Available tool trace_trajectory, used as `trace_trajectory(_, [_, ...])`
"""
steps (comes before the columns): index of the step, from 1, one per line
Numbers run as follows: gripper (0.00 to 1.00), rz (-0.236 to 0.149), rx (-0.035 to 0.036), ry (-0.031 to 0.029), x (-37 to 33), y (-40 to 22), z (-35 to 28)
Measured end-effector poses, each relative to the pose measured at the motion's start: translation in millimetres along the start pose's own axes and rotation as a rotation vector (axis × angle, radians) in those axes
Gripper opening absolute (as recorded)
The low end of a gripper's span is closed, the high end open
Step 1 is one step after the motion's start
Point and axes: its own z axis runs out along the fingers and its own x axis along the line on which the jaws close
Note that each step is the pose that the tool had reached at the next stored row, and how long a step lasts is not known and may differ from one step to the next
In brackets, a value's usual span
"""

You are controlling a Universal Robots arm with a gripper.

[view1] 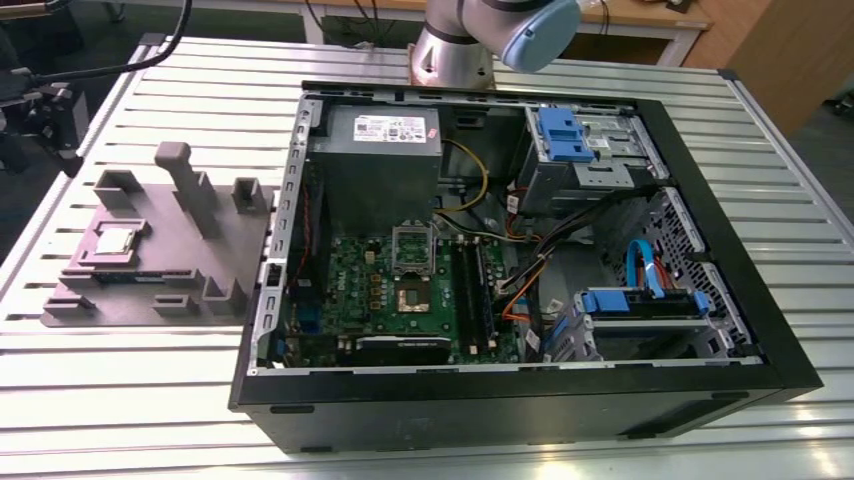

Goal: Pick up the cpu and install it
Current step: 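Pick up the cpu and move it towards the insertion slot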

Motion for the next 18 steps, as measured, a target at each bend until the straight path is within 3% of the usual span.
trace_trajectory(6, [0.53, 0.0, 0.0, -0.0001, 0.4, 0.4, -7.2])
trace_trajectory(11, [0.53, 0.0, 0.0001, -0.0016, 0.3, 0.4, -7.4])
trace_trajectory(12, [0.53, 0.0, 0.0002, -0.0029, 0.3, 0.4, -7.5])
trace_trajectory(14, [0.53, -0.001, 0.0008, -0.0116, 0.5, 0.4, -7.4])
trace_trajectory(18, [0.53, -0.001, 0.0009, -0.0126, 0.5, 0.4, -7.5])
